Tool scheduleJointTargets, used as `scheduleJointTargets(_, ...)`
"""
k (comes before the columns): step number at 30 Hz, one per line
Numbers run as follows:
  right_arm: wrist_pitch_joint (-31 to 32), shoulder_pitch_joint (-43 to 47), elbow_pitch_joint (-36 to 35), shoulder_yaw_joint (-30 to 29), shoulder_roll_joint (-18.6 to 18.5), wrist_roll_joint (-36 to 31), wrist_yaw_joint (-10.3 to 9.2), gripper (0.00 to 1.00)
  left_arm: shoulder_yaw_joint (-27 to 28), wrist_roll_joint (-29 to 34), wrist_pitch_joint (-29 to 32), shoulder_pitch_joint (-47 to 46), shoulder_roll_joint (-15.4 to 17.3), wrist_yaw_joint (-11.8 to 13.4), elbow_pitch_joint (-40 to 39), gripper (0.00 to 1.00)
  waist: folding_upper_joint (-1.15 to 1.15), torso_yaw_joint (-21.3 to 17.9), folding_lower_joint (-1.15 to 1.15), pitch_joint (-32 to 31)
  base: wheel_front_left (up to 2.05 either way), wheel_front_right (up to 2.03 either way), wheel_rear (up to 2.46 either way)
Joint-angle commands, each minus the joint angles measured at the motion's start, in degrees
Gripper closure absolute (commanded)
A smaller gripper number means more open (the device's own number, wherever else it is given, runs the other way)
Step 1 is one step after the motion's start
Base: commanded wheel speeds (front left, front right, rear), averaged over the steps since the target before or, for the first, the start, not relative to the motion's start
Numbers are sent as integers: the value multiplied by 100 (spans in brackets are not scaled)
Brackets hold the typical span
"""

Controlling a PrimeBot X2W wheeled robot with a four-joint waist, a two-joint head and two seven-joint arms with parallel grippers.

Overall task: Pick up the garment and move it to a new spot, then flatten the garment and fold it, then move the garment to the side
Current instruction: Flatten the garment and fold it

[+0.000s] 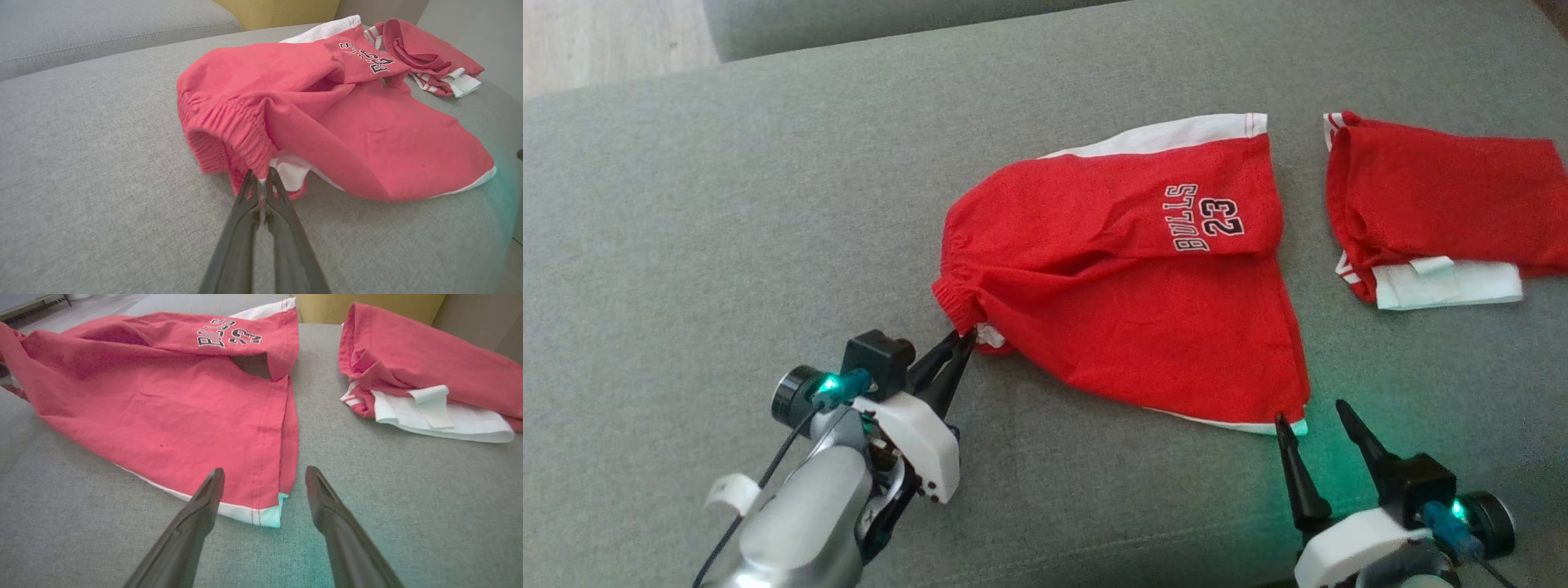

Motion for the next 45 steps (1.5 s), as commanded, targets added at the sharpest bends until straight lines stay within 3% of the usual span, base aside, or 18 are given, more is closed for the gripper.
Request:
scheduleJointTargets(1, 43, -84, -114, 95, -38, -51, 36, 0, 149, -48, -72, -239, 55, 26, -135, 100, 0, 38, 0, -24, 0, 0, 0)
scheduleJointTargets(12, 347, -227, 388, 17, -38, -336, 36, 0, 65, -77, -55, -255, 68, 14, -136, 100, 0, 199, 0, -16, 0, 0, 0)
scheduleJointTargets(45, 66, -559, 847, 68, -38, -229, 36, 0, -141, -194, 67, -279, 150, 71, -230, 100, 0, 235, 0, 59, 0, 0, 0)
